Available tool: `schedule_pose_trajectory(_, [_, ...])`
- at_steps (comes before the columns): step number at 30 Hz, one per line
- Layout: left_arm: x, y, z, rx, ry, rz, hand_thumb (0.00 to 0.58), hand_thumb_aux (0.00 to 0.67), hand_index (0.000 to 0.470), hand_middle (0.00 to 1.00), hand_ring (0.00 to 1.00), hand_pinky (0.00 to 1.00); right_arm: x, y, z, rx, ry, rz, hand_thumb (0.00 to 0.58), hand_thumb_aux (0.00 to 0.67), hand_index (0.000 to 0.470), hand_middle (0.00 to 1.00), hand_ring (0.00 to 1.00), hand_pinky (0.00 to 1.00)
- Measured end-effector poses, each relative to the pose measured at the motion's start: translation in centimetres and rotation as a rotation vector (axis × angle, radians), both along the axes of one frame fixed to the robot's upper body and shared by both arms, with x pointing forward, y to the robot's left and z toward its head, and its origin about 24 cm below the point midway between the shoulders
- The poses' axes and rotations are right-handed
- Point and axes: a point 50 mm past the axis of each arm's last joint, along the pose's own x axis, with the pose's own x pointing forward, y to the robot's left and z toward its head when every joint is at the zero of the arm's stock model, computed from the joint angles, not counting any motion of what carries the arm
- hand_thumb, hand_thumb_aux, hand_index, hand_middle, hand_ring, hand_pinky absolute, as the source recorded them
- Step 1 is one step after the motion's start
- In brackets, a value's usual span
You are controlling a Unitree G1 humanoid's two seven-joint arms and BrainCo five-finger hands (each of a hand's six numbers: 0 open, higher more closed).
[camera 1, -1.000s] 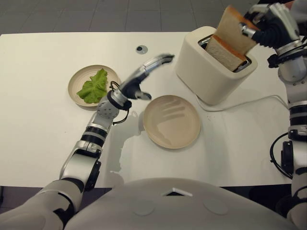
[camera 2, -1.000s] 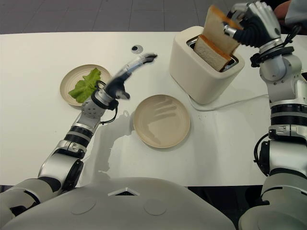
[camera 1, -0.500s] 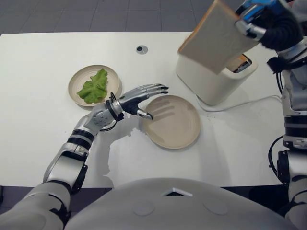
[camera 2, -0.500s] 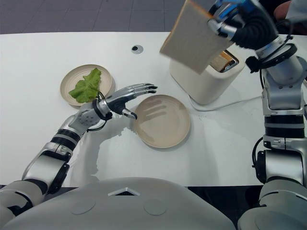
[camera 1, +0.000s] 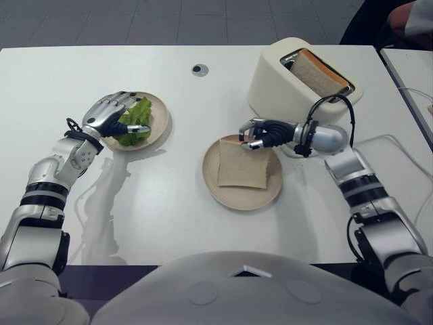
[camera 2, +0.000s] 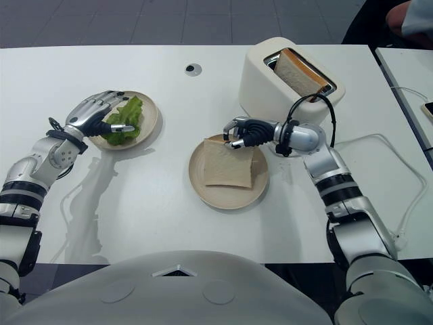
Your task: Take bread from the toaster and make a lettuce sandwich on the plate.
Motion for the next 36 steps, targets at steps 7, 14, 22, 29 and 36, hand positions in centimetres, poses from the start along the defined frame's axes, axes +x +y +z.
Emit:
schedule_pose_trajectory(7, [-0.2, 1.0, -0.8, 0.067, 0.077, 0.071, 0.385, 0.281, 0.197, 0.00, 0.00, 0.00, -0.2, 2.8, -0.5, 0.094, 0.034, 0.047, 0.580, 0.670, 0.470, 1.00, 1.00, 1.00])
schedule_pose_trajectory(14, [-0.2, 0.6, -1.8, 0.095, 0.146, 0.058, 0.000, 0.000, 0.000, 0.00, 0.00, 0.00, -1.5, 3.0, 0.7, 0.141, 0.007, 0.127, 0.511, 0.439, 0.308, 0.17, 0.17, 0.17])
schedule_pose_trajectory(22, [0.1, 0.0, -1.8, 0.100, 0.151, 0.028, 0.580, 0.670, 0.470, 0.00, 0.00, 0.00, -1.6, 1.5, 1.4, 0.115, -0.029, 0.116, 0.000, 0.000, 0.000, 0.00, 0.00, 0.00])
schedule_pose_trajectory(29, [0.6, -0.5, -1.0, 0.074, 0.088, -0.005, 0.580, 0.670, 0.470, 0.00, 0.00, 0.00, -1.2, 0.5, 1.9, 0.113, -0.065, 0.075, 0.000, 0.000, 0.000, 0.00, 0.00, 0.00])
schedule_pose_trajectory(36, [0.7, -3.1, 0.9, -0.025, -0.059, -0.186, 0.580, 0.670, 0.470, 0.00, 0.00, 0.00, -1.1, 0.3, 2.7, 0.133, -0.098, 0.067, 0.000, 0.000, 0.000, 0.00, 0.00, 0.00])
